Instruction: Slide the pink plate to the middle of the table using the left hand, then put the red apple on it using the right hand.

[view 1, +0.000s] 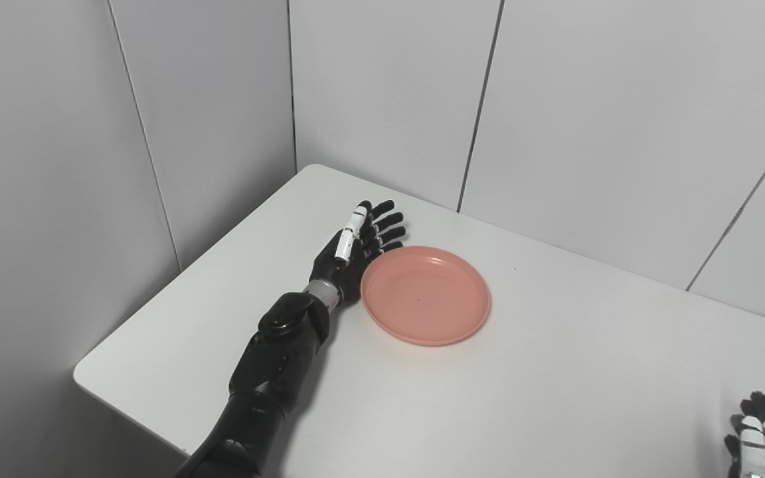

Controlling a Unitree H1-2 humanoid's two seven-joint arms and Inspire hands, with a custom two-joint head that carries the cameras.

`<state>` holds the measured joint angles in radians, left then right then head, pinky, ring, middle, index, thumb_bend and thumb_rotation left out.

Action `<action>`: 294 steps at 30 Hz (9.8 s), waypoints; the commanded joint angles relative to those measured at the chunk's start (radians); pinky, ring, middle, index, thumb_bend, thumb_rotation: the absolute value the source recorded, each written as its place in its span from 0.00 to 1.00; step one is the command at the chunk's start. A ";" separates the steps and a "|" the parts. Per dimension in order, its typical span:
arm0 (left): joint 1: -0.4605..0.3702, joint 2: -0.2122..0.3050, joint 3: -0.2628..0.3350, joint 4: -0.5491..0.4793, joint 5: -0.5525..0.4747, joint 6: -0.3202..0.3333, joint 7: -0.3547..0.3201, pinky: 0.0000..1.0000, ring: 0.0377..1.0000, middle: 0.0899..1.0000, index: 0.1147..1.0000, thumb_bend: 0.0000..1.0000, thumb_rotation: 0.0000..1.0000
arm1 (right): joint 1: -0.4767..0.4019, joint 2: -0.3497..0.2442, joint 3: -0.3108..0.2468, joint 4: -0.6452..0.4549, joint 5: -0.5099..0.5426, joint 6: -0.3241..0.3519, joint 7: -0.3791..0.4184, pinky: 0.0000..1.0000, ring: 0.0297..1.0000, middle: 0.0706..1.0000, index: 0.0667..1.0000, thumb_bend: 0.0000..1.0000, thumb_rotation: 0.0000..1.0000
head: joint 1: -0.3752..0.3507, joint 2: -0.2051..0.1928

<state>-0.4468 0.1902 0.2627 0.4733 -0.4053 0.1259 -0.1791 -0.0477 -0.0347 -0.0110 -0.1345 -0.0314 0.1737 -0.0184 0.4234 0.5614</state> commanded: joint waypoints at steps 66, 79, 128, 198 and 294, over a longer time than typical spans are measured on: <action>0.120 -0.169 -0.183 -0.250 0.086 0.238 0.102 0.86 0.86 0.86 0.84 0.33 1.00 | -0.032 0.036 0.014 0.011 -0.051 -0.108 -0.040 0.93 0.90 0.92 0.92 0.09 1.00 | -0.172 0.130; 0.134 -0.185 -0.204 -0.283 0.100 0.260 0.102 0.87 0.87 0.87 0.85 0.34 1.00 | -0.035 0.050 0.021 0.010 -0.072 -0.106 -0.045 0.92 0.89 0.91 0.92 0.12 1.00 | -0.230 0.150; 0.182 -0.275 -0.340 -0.464 0.210 0.331 0.167 0.88 0.88 0.89 0.87 0.35 1.00 | -0.053 0.133 0.039 -0.020 -0.145 -0.029 -0.091 0.89 0.88 0.89 0.89 0.13 1.00 | -0.392 0.181; 0.200 -0.172 -0.152 -0.248 0.091 0.082 0.017 0.88 0.87 0.87 0.86 0.35 1.00 | -0.216 -0.224 -0.075 -0.313 -0.700 0.217 0.006 0.77 0.86 0.89 0.91 1.00 0.45 | -0.954 0.077; 0.237 -0.169 -0.157 -0.333 0.091 0.132 0.031 0.88 0.87 0.86 0.85 0.35 1.00 | -0.233 -0.374 -0.108 0.094 -0.518 0.287 0.015 0.78 0.88 0.92 0.93 1.00 0.45 | -0.940 0.136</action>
<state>-0.2357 0.0164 0.1098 0.1231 -0.3269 0.2113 -0.1684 -0.2300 -0.3926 -0.1149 -0.0176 -0.5457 0.4649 0.0215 -0.5170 0.6964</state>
